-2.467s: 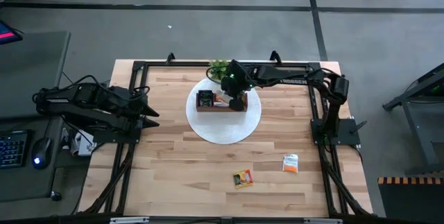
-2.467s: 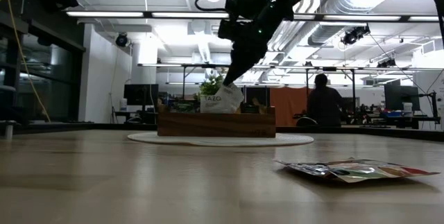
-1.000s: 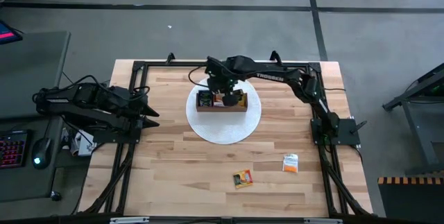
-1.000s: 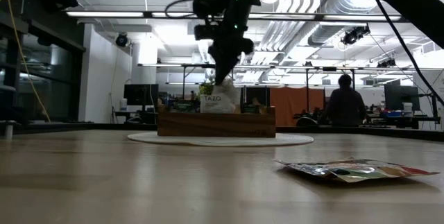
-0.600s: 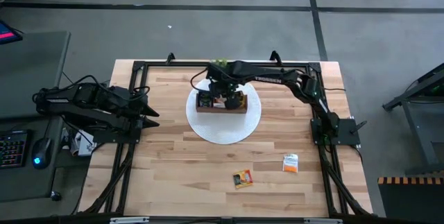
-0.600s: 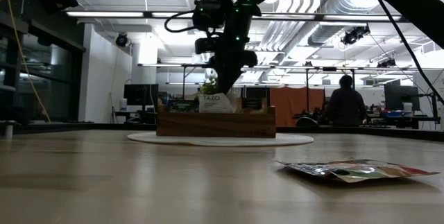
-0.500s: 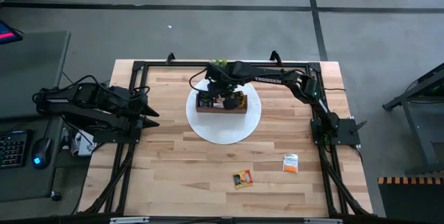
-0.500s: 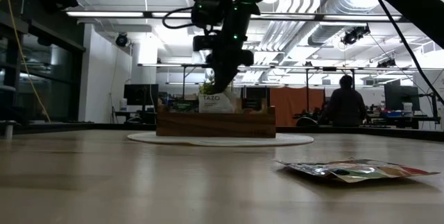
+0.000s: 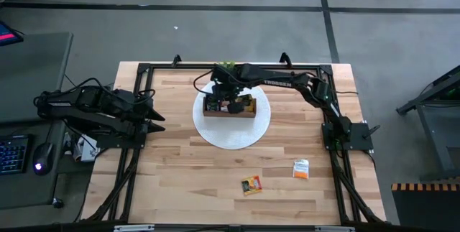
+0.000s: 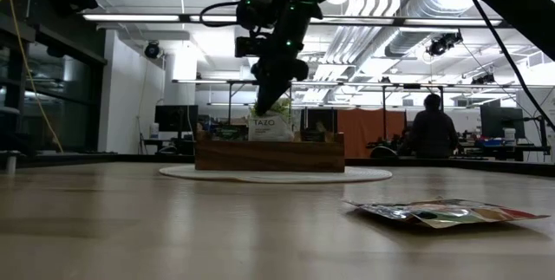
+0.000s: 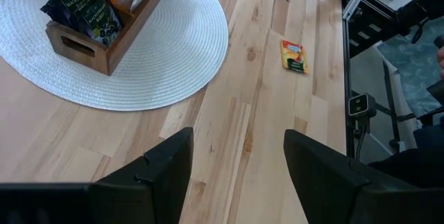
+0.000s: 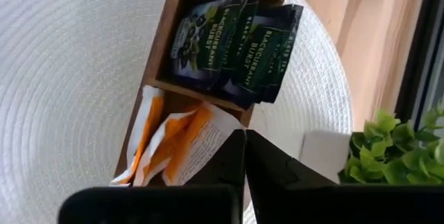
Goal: Pick & Place Tea
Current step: Adjust the other white orange tea bag, then put the white orange tea bag into the middle section of the wooden organizer
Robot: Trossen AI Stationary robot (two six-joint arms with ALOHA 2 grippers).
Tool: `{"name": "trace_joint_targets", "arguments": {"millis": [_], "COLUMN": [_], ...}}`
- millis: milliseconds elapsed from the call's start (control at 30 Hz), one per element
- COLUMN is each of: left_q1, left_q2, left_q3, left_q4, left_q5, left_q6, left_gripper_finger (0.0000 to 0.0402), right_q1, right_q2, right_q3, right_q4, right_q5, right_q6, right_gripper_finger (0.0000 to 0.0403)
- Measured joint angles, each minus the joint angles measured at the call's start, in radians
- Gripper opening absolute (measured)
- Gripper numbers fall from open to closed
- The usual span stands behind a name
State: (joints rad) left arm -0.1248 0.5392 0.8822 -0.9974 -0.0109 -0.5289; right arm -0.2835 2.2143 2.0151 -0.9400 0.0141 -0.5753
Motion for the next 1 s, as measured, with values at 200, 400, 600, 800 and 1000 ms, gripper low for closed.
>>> {"name": "trace_joint_targets", "arguments": {"millis": [200, 400, 600, 800, 1000], "left_q1": [0.0, 0.0, 0.0, 0.0, 0.0], "left_q2": [0.0, 0.0, 0.0, 0.0, 0.0], "left_q3": [0.0, 0.0, 0.0, 0.0, 0.0], "left_q4": [0.0, 0.0, 0.0, 0.0, 0.0], "left_q5": [0.0, 0.0, 0.0, 0.0, 0.0], "left_q6": [0.0, 0.0, 0.0, 0.0, 0.0], "left_gripper_finger": [0.0223, 0.0223, 0.0223, 0.0223, 0.0223], "right_q1": [0.003, 0.003, 0.003, -0.004, 0.0], "right_q2": [0.0, 0.0, 0.0, -0.001, -0.022], "right_q3": [0.0, 0.0, 0.0, 0.001, 0.002], "right_q4": [0.013, -0.011, -0.046, -0.112, -0.078], "right_q5": [0.008, 0.008, 0.053, 0.055, 0.053], "right_q6": [0.01, 0.011, 0.018, 0.049, 0.052], "right_gripper_finger": [0.0032, 0.0084, 0.0138, 0.0174, 0.0181]}}
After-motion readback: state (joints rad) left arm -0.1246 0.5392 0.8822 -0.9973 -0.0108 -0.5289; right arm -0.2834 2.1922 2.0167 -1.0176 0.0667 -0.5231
